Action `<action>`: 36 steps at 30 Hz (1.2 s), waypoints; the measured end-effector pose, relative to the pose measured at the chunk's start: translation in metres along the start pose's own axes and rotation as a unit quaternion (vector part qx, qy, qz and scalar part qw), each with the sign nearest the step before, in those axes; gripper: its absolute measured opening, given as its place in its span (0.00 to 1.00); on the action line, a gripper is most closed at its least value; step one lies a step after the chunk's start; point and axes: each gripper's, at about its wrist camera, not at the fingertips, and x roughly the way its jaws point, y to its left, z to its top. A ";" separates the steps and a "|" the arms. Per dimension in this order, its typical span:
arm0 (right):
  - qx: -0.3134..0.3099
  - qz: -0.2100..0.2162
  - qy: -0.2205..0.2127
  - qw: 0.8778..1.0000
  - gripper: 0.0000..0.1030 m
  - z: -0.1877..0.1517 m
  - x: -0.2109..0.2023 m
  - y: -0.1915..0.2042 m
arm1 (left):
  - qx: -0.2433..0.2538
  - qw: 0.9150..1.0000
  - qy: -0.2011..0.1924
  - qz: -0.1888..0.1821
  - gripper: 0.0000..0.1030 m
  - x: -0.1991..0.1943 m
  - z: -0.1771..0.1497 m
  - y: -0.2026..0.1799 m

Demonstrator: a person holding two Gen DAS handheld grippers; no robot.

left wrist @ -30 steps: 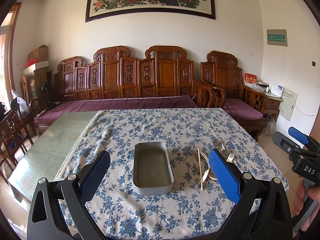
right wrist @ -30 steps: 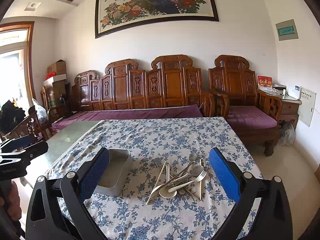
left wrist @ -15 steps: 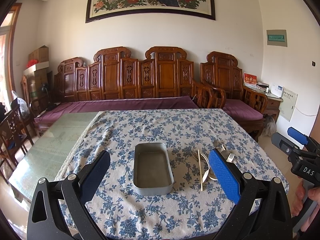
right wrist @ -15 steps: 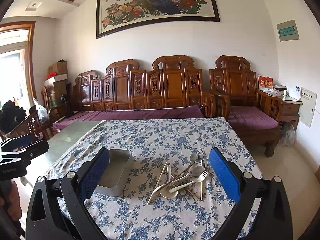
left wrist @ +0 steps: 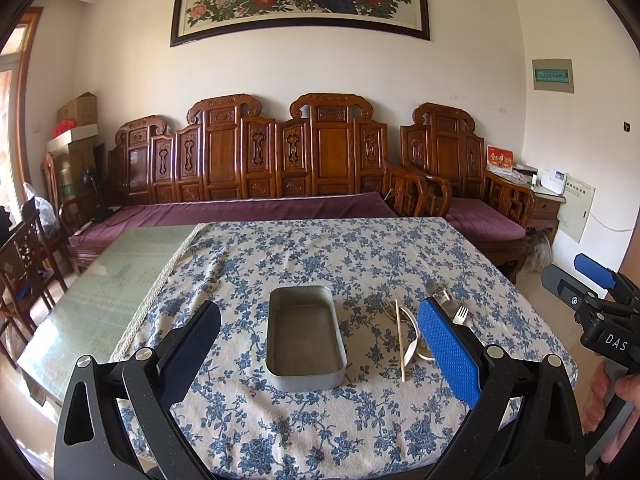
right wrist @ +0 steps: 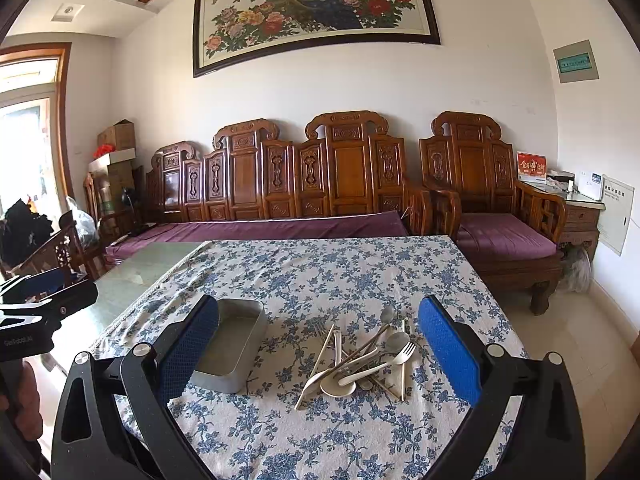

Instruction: Organize utensils

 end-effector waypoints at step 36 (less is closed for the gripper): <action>0.002 -0.004 0.017 1.000 0.97 -0.004 0.006 -0.002 | 0.011 0.999 0.028 -0.019 0.92 0.021 -0.007 -0.005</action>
